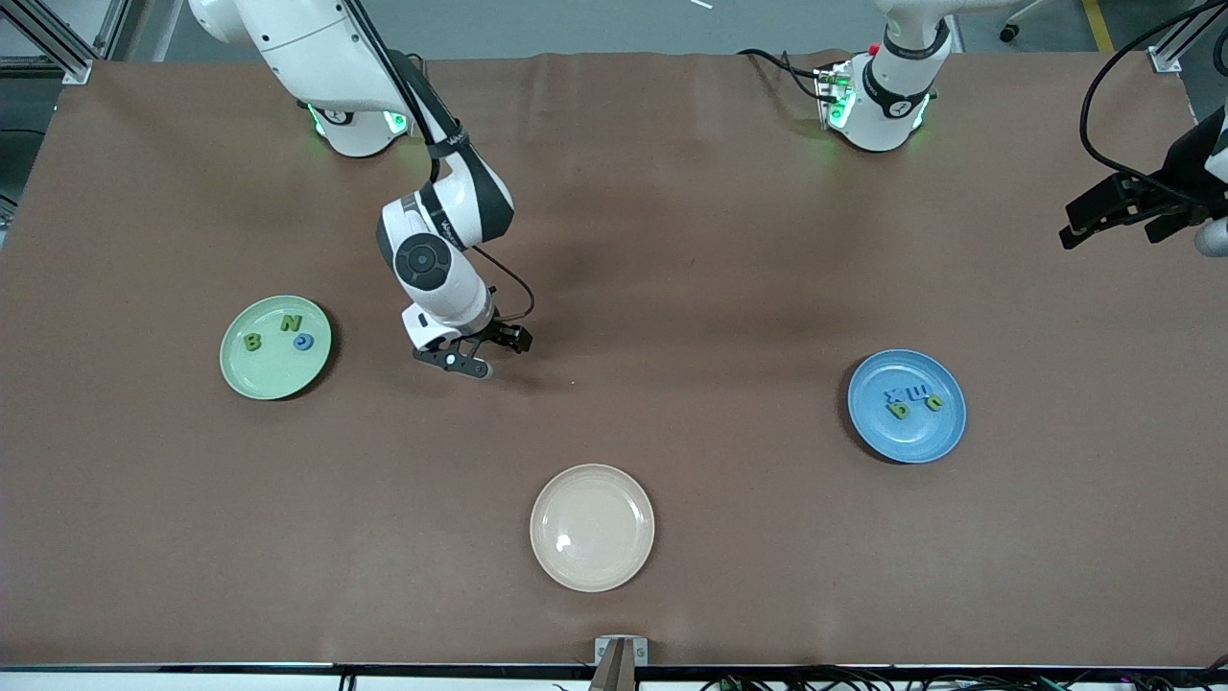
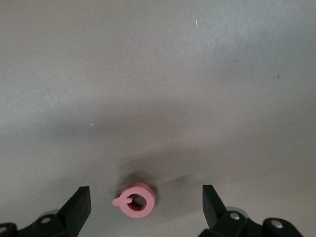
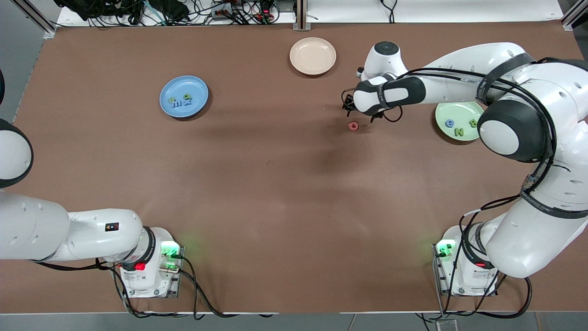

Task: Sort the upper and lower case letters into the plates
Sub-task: 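Reach and grasp the pink p with the right gripper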

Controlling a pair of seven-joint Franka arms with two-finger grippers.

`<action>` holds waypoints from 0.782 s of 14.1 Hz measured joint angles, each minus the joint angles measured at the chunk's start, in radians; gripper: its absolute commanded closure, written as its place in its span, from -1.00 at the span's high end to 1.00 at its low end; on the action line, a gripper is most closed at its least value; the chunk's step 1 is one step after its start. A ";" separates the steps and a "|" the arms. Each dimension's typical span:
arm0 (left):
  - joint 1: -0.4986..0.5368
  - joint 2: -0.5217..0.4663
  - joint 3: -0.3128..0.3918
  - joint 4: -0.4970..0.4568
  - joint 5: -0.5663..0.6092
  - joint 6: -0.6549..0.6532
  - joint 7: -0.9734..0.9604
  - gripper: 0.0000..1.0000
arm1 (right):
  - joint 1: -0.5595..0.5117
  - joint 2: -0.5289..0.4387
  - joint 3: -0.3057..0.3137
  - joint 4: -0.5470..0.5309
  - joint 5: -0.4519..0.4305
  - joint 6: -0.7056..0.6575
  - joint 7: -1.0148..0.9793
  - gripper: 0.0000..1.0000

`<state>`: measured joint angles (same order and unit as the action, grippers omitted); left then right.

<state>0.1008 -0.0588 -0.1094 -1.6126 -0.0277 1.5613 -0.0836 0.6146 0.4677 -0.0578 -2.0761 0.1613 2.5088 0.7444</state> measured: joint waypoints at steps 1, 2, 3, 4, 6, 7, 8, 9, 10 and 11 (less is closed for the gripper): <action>0.000 0.000 0.000 -0.001 0.000 0.001 0.000 1.00 | 0.006 0.003 0.000 0.000 0.000 0.000 0.015 0.99; 0.000 0.000 0.000 -0.002 0.000 0.002 0.000 1.00 | 0.011 0.006 0.000 0.000 0.000 0.000 0.031 0.99; 0.000 0.000 0.000 -0.003 0.000 0.003 0.000 1.00 | 0.015 0.011 0.000 0.000 0.000 0.000 0.047 0.99; 0.000 0.000 0.000 -0.003 0.000 0.004 0.000 1.00 | 0.020 0.017 0.000 0.000 0.000 0.000 0.063 0.97; 0.001 0.000 0.000 -0.008 0.000 0.009 0.000 1.00 | 0.025 0.027 0.000 0.000 0.001 0.003 0.080 0.86; 0.001 0.000 0.000 -0.011 0.000 0.015 0.000 1.00 | 0.025 0.030 0.000 0.000 0.002 0.004 0.082 0.81; 0.001 0.000 0.000 -0.012 0.000 0.019 0.000 1.00 | 0.025 0.033 0.000 0.000 0.002 0.004 0.084 0.73; 0.001 0.001 0.000 -0.013 0.000 0.022 0.000 1.00 | 0.025 0.036 0.000 0.000 0.003 0.006 0.084 0.63; 0.001 0.002 0.000 -0.013 0.000 0.024 0.000 1.00 | 0.025 0.038 0.000 0.000 0.003 0.007 0.085 0.56; 0.001 0.003 0.000 -0.013 0.000 0.026 0.000 1.00 | 0.025 0.039 0.000 0.000 0.003 0.007 0.085 0.51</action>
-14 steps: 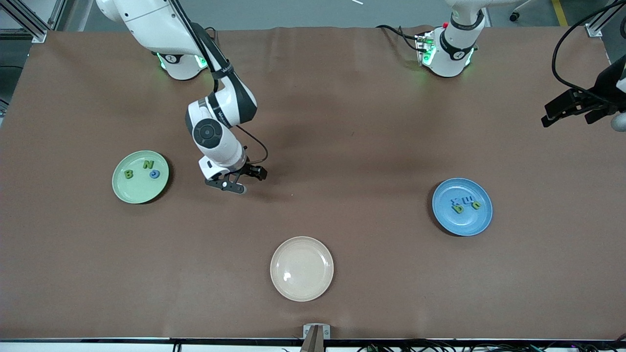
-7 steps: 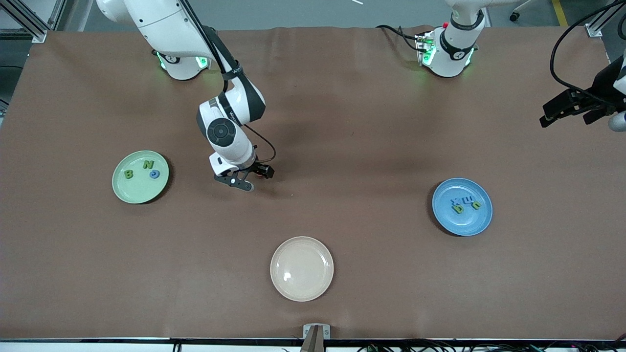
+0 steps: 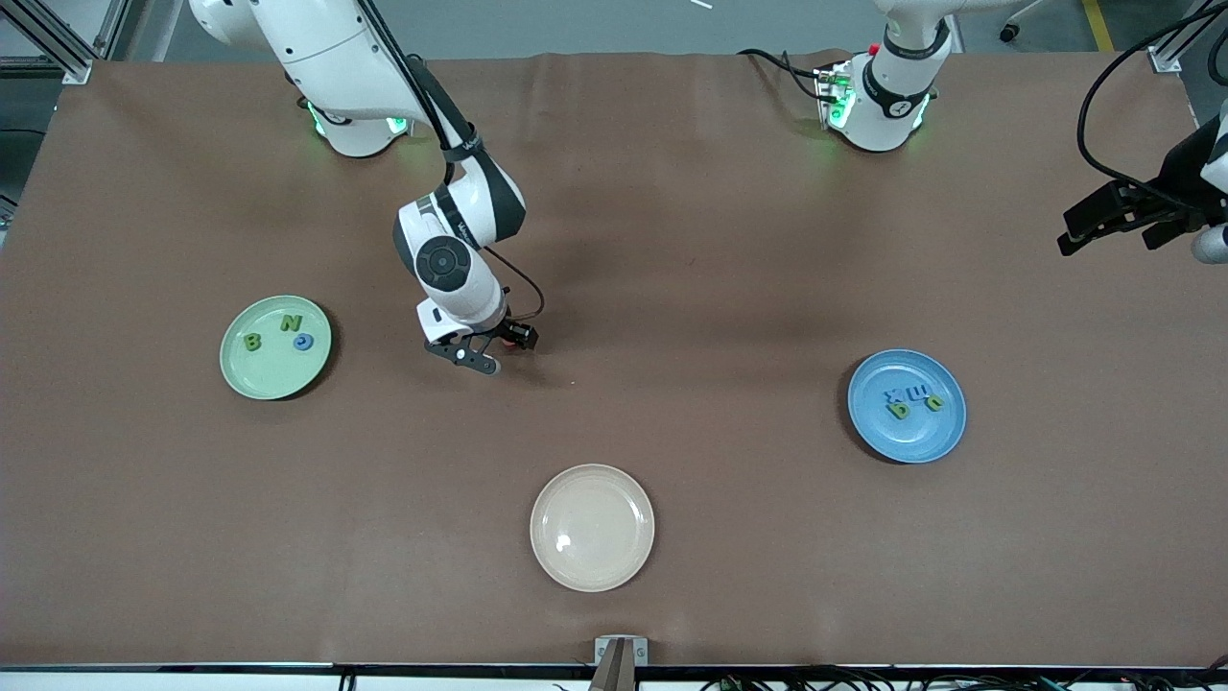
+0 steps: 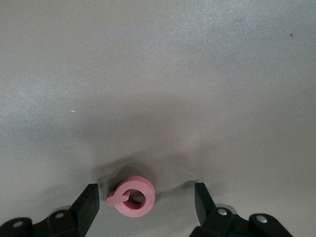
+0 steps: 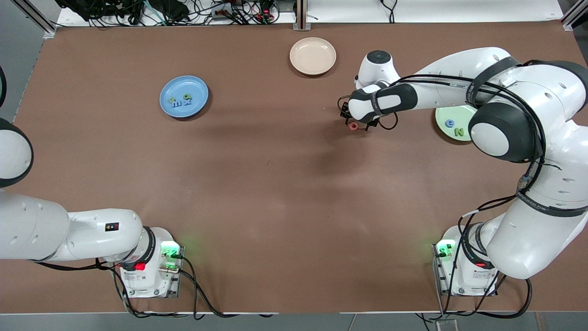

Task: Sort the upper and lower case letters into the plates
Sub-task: 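Reach and grasp the pink p with the right gripper, then carry the pink p to the green plate and open the right gripper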

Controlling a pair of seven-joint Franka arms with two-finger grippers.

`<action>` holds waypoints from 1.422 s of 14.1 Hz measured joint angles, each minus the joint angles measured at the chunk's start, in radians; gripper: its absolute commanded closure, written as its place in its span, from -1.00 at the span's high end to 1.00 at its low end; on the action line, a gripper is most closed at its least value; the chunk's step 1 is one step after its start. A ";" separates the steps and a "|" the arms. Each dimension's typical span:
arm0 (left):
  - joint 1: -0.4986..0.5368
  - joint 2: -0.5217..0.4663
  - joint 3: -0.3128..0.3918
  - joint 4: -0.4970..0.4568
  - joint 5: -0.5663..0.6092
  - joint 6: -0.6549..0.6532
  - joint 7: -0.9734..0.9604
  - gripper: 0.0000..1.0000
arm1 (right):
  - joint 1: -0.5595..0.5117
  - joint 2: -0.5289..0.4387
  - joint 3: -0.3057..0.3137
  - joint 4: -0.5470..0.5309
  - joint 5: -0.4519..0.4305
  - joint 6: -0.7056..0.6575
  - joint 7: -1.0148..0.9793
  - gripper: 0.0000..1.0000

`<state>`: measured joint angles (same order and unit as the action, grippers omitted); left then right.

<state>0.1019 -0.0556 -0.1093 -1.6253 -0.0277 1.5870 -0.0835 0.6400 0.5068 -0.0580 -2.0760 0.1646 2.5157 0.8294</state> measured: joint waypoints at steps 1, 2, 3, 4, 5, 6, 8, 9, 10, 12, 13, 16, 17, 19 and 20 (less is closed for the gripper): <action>0.000 0.001 0.000 0.000 0.000 0.002 0.000 1.00 | 0.000 0.001 0.000 0.000 0.000 0.000 0.000 0.46; 0.000 0.002 0.000 0.000 0.000 0.004 0.001 1.00 | 0.001 0.002 0.000 0.000 0.001 0.000 0.001 0.37; 0.000 0.002 0.000 0.000 0.000 0.005 0.003 1.00 | 0.002 0.002 0.000 0.000 0.001 0.000 0.001 0.31; 0.001 0.003 0.000 0.000 0.000 0.006 0.004 1.00 | 0.003 0.002 0.000 0.000 0.001 0.001 0.001 0.27; 0.001 0.004 0.000 0.000 0.000 0.006 0.004 1.00 | 0.005 0.002 0.000 0.000 0.001 0.001 0.001 0.20; 0.001 0.005 0.000 0.000 0.000 0.007 0.004 1.00 | 0.007 0.002 0.000 0.001 0.002 0.005 0.001 0.17; 0.001 0.008 0.000 0.000 0.000 0.007 0.004 1.00 | 0.013 0.002 0.000 0.002 0.002 0.006 0.002 0.09; 0.001 0.009 0.000 0.000 0.000 0.007 0.005 1.00 | 0.013 0.002 0.000 0.002 0.002 0.006 0.002 0.03; 0.001 0.009 0.000 0.000 0.000 0.007 0.005 1.00 | 0.013 0.002 0.000 0.002 0.002 0.006 0.002 -0.03; 0.001 0.009 0.000 0.000 0.000 0.007 0.005 1.00 | 0.015 0.002 0.000 0.005 0.003 0.007 0.002 -0.16; 0.001 0.009 0.000 0.000 0.000 0.007 0.005 1.00 | 0.015 0.002 0.000 0.005 0.003 0.007 0.002 -0.20; 0.001 0.009 0.000 0.000 0.000 0.007 0.005 1.00 | 0.015 0.002 -0.001 0.007 0.004 0.007 0.002 -0.46; 0.001 0.009 0.000 0.000 0.000 0.007 0.005 1.00 | 0.015 0.002 -0.001 0.007 0.004 0.007 0.002 -0.52; 0.001 0.009 0.000 0.000 0.000 0.007 0.005 1.00 | 0.015 0.002 -0.001 0.007 0.004 0.007 0.002 -0.63; 0.001 0.010 0.000 0.000 0.000 0.007 0.005 1.00 | 0.015 0.002 -0.001 0.007 0.005 0.007 0.002 -0.63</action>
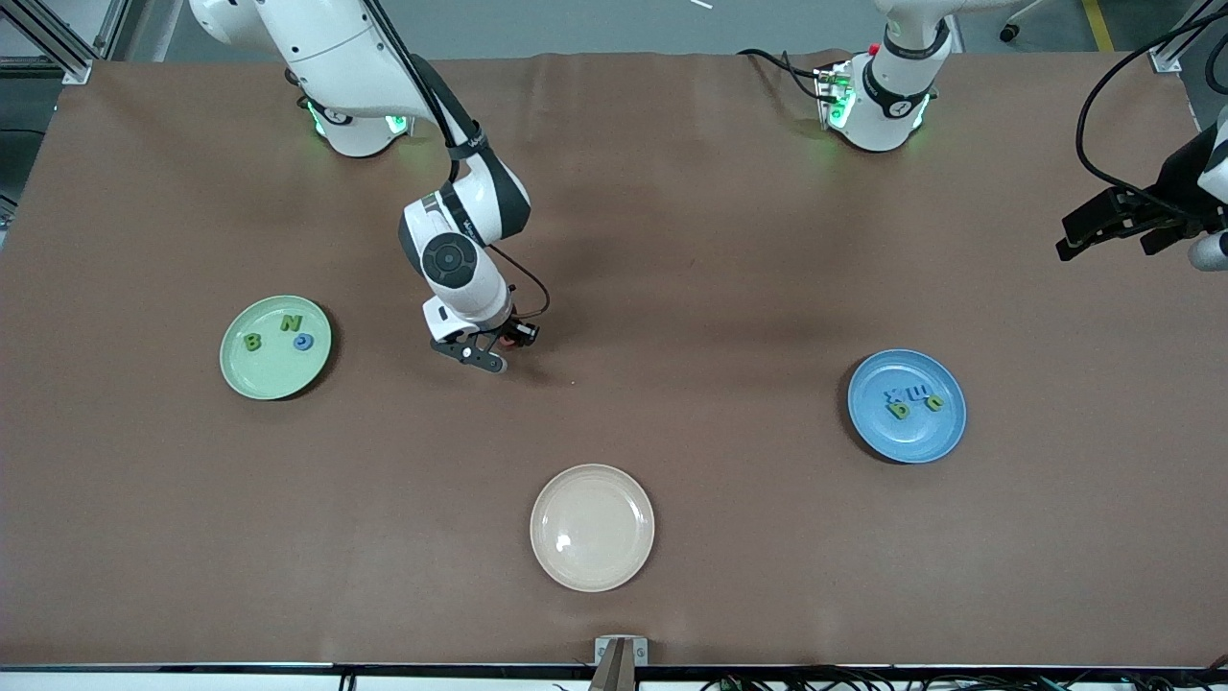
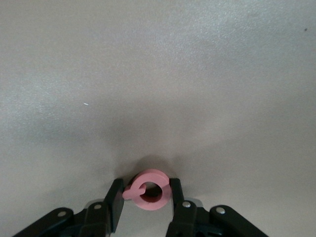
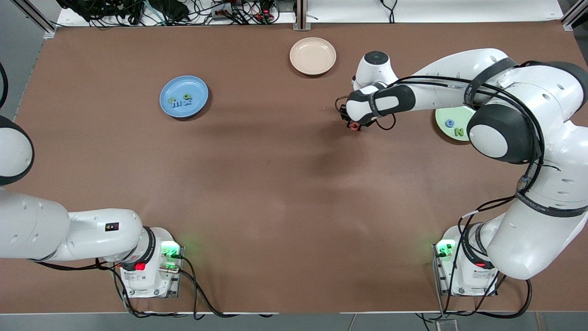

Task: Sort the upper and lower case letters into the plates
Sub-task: 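Carry the pink p to the green plate and open the right gripper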

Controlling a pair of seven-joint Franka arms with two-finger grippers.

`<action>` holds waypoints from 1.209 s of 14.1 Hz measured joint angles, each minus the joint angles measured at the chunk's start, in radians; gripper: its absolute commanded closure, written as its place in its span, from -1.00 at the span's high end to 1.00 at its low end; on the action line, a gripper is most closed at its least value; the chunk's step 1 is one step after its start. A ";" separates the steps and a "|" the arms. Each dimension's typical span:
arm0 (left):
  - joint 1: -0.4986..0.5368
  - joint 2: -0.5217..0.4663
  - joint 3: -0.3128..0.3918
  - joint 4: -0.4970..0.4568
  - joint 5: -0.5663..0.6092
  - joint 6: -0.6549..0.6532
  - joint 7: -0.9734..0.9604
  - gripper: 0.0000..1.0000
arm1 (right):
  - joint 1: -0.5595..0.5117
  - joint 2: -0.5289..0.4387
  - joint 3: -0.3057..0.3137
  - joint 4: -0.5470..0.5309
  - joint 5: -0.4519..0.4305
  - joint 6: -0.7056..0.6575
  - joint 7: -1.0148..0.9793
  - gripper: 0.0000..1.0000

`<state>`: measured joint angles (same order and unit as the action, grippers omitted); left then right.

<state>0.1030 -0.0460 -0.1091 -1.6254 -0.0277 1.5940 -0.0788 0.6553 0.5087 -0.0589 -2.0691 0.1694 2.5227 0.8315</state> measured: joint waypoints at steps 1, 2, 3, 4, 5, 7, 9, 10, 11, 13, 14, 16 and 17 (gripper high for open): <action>0.000 0.000 0.000 0.000 0.000 0.000 0.000 1.00 | 0.000 0.000 -0.001 0.001 0.001 -0.002 0.000 -0.63; 0.000 0.001 0.000 0.000 0.000 0.000 0.000 1.00 | 0.000 -0.001 -0.003 0.004 0.001 -0.017 -0.002 -0.64; 0.000 0.003 0.000 0.000 0.000 0.000 0.000 1.00 | -0.003 -0.005 -0.010 0.009 0.000 -0.052 -0.014 -0.67; 0.000 0.004 0.000 0.000 0.000 0.000 0.000 1.00 | -0.012 -0.017 -0.018 0.016 0.000 -0.096 -0.044 -0.69; 0.000 0.004 0.000 0.000 0.000 0.000 0.000 1.00 | -0.029 -0.040 -0.025 0.023 0.000 -0.145 -0.087 -0.69; 0.000 0.005 0.000 0.000 0.000 0.000 0.000 1.00 | -0.092 -0.113 -0.036 0.031 0.000 -0.250 -0.212 -0.69; 0.000 0.005 0.000 0.000 0.000 0.000 0.000 1.00 | -0.165 -0.186 -0.063 0.031 -0.010 -0.336 -0.379 -0.69; 0.000 0.005 0.000 0.000 0.000 0.000 0.000 1.00 | -0.202 -0.212 -0.080 0.031 -0.027 -0.365 -0.464 -0.69; 0.001 0.005 0.001 0.000 0.000 0.000 0.000 1.00 | -0.245 -0.230 -0.097 0.030 -0.054 -0.383 -0.551 -0.69; 0.001 0.005 0.001 0.000 0.000 0.000 0.000 1.00 | -0.338 -0.245 -0.114 0.028 -0.109 -0.391 -0.709 -0.69; 0.001 0.005 0.001 0.000 0.000 0.000 0.000 1.00 | -0.387 -0.244 -0.117 0.027 -0.131 -0.388 -0.785 -0.69; 0.002 0.005 0.001 0.000 0.000 0.000 0.000 1.00 | -0.490 -0.242 -0.120 0.018 -0.146 -0.347 -0.957 -0.69; 0.002 0.005 0.001 0.000 0.000 0.000 0.000 1.00 | -0.537 -0.238 -0.121 0.012 -0.148 -0.321 -1.036 -0.69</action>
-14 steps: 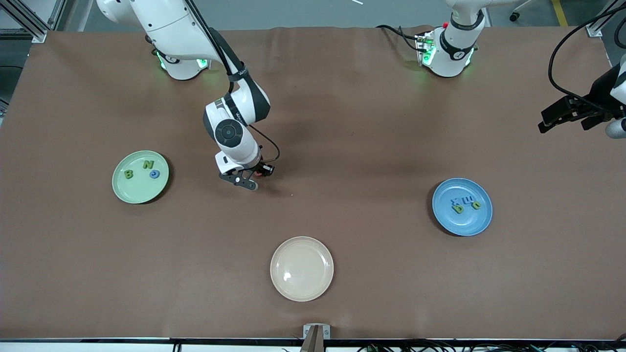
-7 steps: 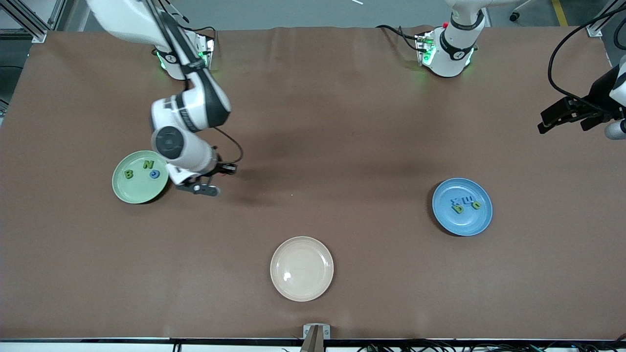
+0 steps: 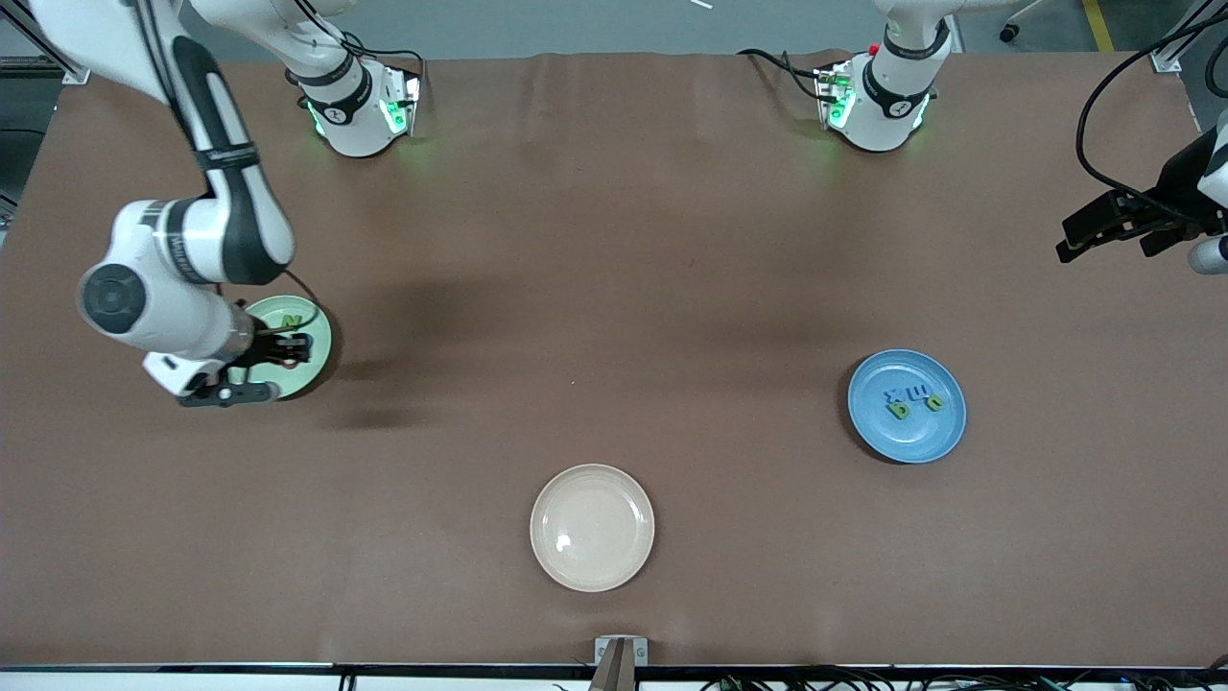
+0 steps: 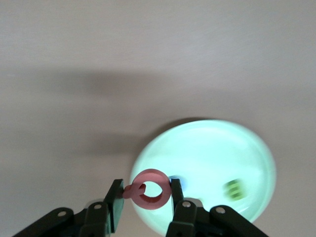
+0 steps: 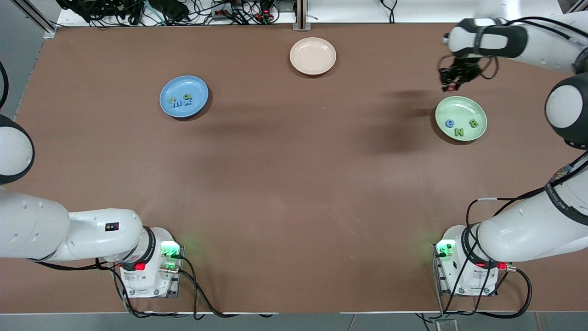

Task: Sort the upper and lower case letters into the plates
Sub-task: 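Carry the pink p to the green plate and open the right gripper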

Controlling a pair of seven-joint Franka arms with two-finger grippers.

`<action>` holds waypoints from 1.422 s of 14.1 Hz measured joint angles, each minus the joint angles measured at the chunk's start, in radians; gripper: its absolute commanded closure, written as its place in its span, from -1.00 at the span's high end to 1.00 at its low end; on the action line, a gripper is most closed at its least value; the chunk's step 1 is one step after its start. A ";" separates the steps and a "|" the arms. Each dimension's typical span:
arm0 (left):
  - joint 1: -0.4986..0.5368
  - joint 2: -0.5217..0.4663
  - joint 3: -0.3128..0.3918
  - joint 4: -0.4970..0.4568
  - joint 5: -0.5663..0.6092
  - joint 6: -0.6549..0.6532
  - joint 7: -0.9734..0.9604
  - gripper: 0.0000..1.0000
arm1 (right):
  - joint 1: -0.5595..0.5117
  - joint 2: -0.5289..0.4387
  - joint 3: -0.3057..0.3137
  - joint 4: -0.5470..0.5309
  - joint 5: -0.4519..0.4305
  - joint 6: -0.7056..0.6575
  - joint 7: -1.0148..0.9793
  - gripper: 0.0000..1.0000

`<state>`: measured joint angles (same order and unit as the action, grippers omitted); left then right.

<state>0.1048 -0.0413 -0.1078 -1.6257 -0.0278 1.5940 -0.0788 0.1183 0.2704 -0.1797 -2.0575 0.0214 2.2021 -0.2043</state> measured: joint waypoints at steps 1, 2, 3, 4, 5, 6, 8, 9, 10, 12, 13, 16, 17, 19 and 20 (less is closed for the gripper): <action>0.000 0.000 0.000 0.000 0.000 0.000 0.000 1.00 | -0.043 0.009 0.000 -0.006 -0.001 0.026 -0.070 -0.69; 0.000 0.000 0.000 0.000 0.000 0.000 0.000 1.00 | -0.079 0.024 0.000 -0.011 -0.001 0.054 -0.129 -0.69; 0.000 0.000 0.000 0.000 0.000 0.000 0.000 1.00 | -0.106 0.044 0.000 -0.015 -0.001 0.083 -0.170 -0.69; 0.000 0.000 0.000 0.000 0.000 0.000 0.000 1.00 | -0.122 0.064 0.001 -0.022 -0.001 0.112 -0.194 -0.69; 0.000 0.000 0.000 0.000 0.000 0.000 0.000 1.00 | -0.130 0.085 0.001 -0.030 -0.001 0.141 -0.205 -0.69; 0.000 0.000 0.001 0.000 0.000 0.000 0.000 1.00 | -0.132 0.104 0.001 -0.041 -0.001 0.168 -0.210 -0.69; 0.000 0.000 0.001 0.000 0.000 0.000 0.000 1.00 | -0.131 0.126 0.011 -0.068 -0.001 0.222 -0.211 -0.69; 0.000 0.000 0.001 0.000 0.000 0.000 0.000 1.00 | -0.130 0.132 0.016 -0.083 -0.001 0.245 -0.211 -0.69; 0.000 0.000 0.001 0.000 0.000 0.000 0.000 1.00 | -0.128 0.136 0.019 -0.096 -0.001 0.264 -0.211 -0.68; 0.000 0.000 0.001 0.000 0.000 0.000 0.000 1.00 | -0.126 0.141 0.023 -0.110 -0.001 0.274 -0.211 -0.67; 0.000 0.000 0.001 0.000 0.000 0.000 0.000 1.00 | -0.126 0.143 0.024 -0.111 -0.001 0.274 -0.211 -0.66; 0.000 0.000 0.001 0.000 0.000 0.000 0.000 1.00 | -0.126 0.150 0.024 -0.113 -0.001 0.274 -0.211 -0.43; 0.000 0.000 0.001 0.000 0.000 0.000 0.000 1.00 | -0.126 0.151 0.024 -0.114 -0.001 0.274 -0.211 -0.02; 0.000 0.000 0.001 0.000 0.000 0.000 0.000 1.00 | -0.122 0.152 0.026 -0.114 -0.001 0.274 -0.211 0.74; 0.000 0.000 0.001 0.000 0.000 0.000 0.000 1.00 | -0.119 0.152 0.026 -0.113 -0.001 0.274 -0.211 0.99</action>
<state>0.1052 -0.0413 -0.1069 -1.6257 -0.0278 1.5940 -0.0788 -0.0007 0.4221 -0.1533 -2.1709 0.0205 2.4763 -0.4151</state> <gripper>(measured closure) 0.000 0.414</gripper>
